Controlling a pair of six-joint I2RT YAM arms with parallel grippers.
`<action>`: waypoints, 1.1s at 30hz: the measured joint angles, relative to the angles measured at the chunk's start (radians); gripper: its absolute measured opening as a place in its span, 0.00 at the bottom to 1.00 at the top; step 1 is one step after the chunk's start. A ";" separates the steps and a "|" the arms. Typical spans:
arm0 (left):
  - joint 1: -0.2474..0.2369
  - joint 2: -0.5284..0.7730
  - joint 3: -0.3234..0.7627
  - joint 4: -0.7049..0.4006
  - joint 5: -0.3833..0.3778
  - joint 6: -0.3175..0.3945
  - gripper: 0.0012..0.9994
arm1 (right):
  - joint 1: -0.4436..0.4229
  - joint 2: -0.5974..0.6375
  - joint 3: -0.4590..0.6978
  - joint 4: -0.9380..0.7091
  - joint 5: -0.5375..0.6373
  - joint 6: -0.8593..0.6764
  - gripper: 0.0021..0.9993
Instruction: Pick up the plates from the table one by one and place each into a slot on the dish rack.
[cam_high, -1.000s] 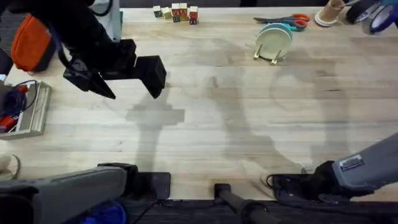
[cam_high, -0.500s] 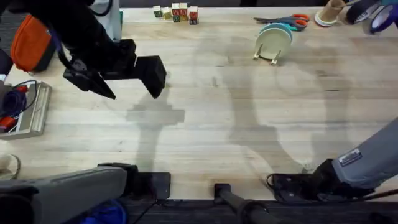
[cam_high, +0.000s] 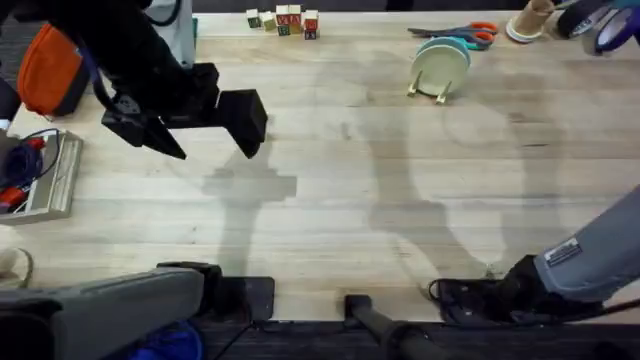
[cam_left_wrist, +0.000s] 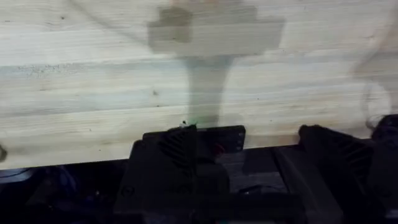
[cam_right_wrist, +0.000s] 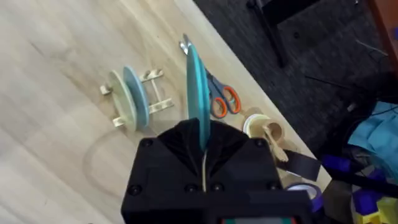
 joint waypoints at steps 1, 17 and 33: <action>0.000 0.000 0.000 0.000 0.000 0.000 0.99 | 0.000 0.007 0.000 0.010 0.000 0.002 0.03; 0.000 0.000 0.000 0.000 0.000 0.000 0.99 | -0.021 0.134 0.000 0.127 0.000 0.006 0.03; 0.000 0.000 0.000 0.000 0.000 0.000 0.99 | -0.025 0.154 0.000 0.069 -0.078 -0.032 0.03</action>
